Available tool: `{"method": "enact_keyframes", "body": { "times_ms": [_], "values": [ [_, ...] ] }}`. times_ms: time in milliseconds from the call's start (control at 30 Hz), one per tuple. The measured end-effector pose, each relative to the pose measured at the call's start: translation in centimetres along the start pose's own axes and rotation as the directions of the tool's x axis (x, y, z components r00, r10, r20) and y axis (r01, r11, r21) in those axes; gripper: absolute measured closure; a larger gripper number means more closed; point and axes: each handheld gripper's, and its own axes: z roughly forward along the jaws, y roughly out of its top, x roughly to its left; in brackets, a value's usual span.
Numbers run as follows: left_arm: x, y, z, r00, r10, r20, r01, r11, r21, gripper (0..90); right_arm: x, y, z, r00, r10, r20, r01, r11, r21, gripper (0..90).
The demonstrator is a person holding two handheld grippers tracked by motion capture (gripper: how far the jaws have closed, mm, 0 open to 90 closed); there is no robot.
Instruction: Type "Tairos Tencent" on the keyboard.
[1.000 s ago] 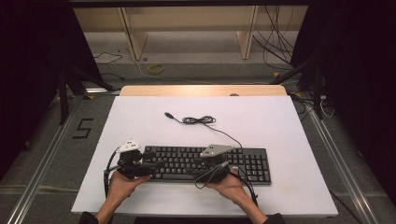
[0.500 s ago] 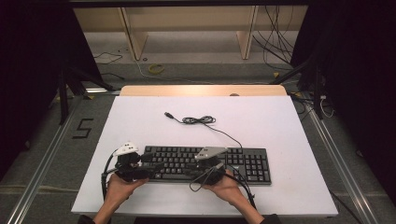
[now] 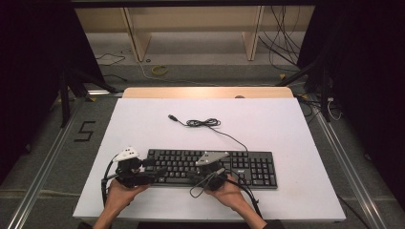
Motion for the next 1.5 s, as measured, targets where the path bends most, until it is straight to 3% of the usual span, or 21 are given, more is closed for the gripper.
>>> {"method": "enact_keyframes", "body": {
  "times_ms": [1200, 1500],
  "values": [
    [0.0, -0.5, -0.3, 1.0, 0.009, 0.002, -0.009, 0.9999, 0.012, 29.4, 0.0, -0.8, 1.2, 0.9996, -0.027, 0.012, 0.027, 0.998, 0.05, 90.0],
    [0.1, -0.5, -0.4, 1.0, 0.008, 0.001, -0.008, 0.9999, 0.012, 29.4, 0.0, -0.6, 1.0, 0.9999, -0.008, 0.01, 0.008, 0.999, 0.045, 89.0]
  ]
}}
